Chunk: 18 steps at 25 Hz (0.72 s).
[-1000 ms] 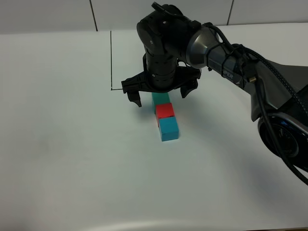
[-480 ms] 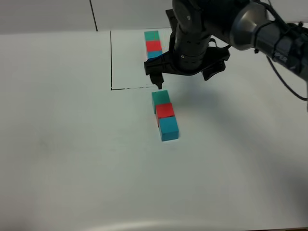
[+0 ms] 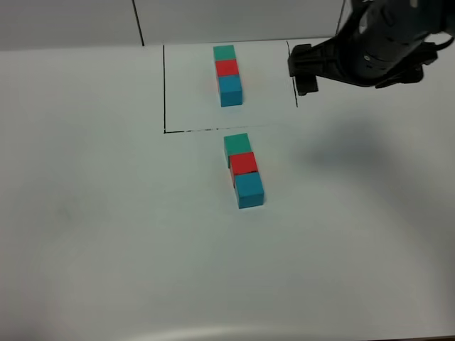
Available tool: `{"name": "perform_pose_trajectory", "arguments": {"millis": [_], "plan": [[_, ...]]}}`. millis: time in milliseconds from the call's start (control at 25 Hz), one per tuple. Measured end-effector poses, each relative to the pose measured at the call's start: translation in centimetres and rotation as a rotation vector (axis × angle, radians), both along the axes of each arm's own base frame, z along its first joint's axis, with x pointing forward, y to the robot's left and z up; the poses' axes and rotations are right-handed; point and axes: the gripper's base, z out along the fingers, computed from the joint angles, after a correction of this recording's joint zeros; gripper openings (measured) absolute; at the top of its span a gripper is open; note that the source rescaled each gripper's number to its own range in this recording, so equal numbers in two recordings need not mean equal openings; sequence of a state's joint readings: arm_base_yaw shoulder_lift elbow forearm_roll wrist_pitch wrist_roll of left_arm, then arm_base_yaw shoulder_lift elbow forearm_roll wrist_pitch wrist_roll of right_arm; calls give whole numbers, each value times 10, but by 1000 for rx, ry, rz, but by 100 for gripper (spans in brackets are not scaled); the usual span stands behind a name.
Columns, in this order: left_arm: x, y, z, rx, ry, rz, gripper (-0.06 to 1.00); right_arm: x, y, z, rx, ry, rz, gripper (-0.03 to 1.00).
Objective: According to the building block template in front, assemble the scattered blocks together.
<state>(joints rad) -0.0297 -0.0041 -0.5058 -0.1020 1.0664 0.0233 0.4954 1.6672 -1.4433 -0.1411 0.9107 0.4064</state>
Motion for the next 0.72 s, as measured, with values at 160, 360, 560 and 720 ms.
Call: {"name": "perform_pose_trajectory", "arguments": {"millis": [160, 360, 560, 720], "plan": [[0, 0, 0, 0, 0, 0, 10, -40, -31, 27, 46, -114, -1, 91], [0, 0, 0, 0, 0, 0, 10, -103, -67, 48, 76, -248, 2, 90], [0, 0, 0, 0, 0, 0, 10, -171, -104, 53, 99, -382, -1, 90], [0, 0, 0, 0, 0, 0, 10, -224, -131, 50, 139, -476, -17, 89]]}}
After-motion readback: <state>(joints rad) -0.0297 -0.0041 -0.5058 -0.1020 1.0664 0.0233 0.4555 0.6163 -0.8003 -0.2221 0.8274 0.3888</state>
